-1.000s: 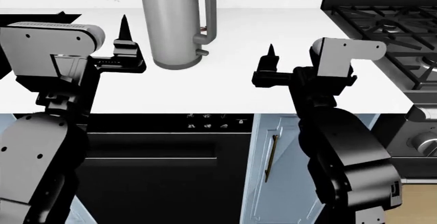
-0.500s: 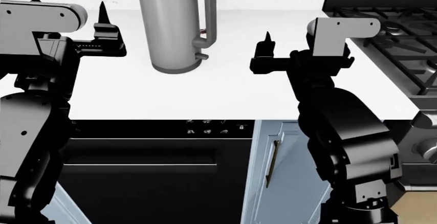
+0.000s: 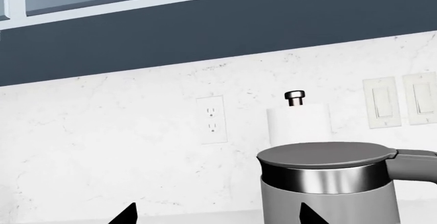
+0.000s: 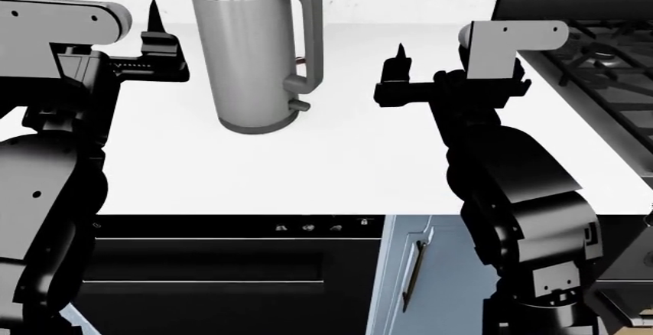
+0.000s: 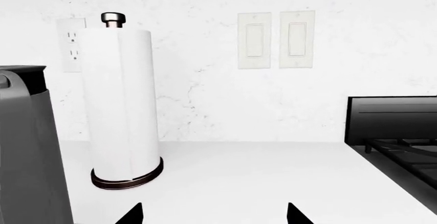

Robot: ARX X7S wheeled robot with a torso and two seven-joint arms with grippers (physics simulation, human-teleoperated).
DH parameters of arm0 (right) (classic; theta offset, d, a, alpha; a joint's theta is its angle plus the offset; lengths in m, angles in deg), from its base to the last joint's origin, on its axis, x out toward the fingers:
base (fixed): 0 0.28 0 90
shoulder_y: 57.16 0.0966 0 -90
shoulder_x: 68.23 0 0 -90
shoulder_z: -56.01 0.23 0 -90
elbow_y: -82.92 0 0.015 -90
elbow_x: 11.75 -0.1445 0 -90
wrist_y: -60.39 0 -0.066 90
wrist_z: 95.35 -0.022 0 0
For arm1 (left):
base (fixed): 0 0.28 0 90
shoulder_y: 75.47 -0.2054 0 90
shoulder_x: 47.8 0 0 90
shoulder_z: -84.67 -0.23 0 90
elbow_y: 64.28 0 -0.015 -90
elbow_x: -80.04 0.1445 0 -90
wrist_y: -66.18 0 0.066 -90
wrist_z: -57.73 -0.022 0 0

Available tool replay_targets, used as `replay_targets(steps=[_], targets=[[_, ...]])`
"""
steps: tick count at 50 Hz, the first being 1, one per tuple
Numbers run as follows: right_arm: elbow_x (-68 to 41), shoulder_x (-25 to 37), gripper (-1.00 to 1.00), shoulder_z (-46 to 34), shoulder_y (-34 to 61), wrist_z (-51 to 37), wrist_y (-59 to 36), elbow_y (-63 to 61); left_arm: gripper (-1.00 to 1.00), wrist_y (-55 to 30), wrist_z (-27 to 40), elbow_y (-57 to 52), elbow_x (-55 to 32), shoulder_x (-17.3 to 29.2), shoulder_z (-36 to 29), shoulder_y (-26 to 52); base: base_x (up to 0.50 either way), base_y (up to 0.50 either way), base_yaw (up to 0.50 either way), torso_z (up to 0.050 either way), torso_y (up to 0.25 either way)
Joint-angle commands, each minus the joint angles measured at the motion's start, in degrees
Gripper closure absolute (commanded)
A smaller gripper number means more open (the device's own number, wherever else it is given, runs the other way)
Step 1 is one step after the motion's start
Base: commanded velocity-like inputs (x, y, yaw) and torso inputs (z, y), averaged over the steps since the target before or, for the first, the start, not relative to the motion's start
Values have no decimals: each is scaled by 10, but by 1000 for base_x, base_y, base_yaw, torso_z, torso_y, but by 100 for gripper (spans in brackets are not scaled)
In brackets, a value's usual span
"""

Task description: Press down the lever to turn on the electric kettle.

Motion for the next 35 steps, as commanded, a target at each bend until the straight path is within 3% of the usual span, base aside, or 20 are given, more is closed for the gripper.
replay_targets(steps=[1, 35], targets=[[-4, 4, -100, -4, 1, -4, 1, -1, -100, 0, 1, 0, -2, 0, -2, 1, 227, 0, 0, 0, 0], [-20, 9, -100, -12, 2, -13, 4, -8, -100, -7, 16, -17, 0, 15, 8, 10, 229, 0, 0, 0, 0]])
